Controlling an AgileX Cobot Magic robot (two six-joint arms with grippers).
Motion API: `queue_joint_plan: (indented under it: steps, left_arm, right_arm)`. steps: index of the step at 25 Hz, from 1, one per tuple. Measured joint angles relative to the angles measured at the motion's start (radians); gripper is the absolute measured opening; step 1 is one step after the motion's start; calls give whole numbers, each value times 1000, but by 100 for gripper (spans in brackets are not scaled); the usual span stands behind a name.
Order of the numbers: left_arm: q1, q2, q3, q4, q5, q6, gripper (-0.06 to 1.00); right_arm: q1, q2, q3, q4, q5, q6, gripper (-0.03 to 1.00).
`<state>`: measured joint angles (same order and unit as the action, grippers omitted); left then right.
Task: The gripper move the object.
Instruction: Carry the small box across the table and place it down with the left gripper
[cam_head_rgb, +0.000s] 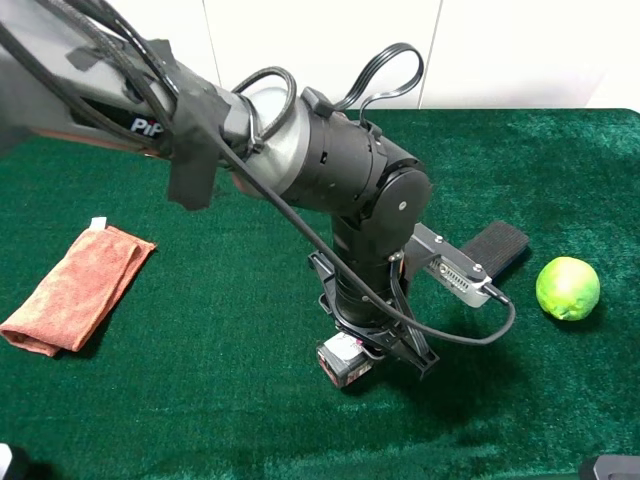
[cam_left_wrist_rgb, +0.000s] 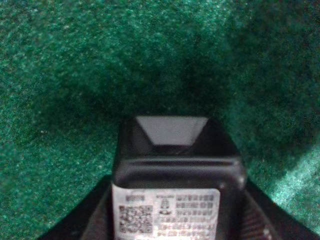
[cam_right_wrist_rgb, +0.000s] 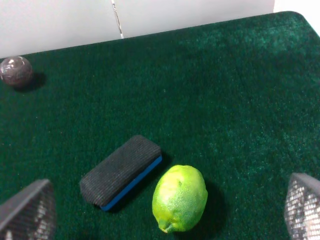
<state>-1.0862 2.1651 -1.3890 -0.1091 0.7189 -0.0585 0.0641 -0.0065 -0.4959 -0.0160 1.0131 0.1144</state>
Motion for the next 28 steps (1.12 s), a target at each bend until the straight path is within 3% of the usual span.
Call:
queue_joint_plan:
  steps: [6, 21, 28]
  left_arm:
    - [0, 0, -51, 6, 69, 0, 48]
    - [0, 0, -343, 133, 424, -3, 48]
    - [0, 0, -501, 186, 439, -3, 48]
  right_arm:
    - [0, 0, 0, 0, 0, 0, 70]
    - [0, 0, 0, 0, 0, 0, 70]
    - [0, 0, 0, 0, 0, 0, 70]
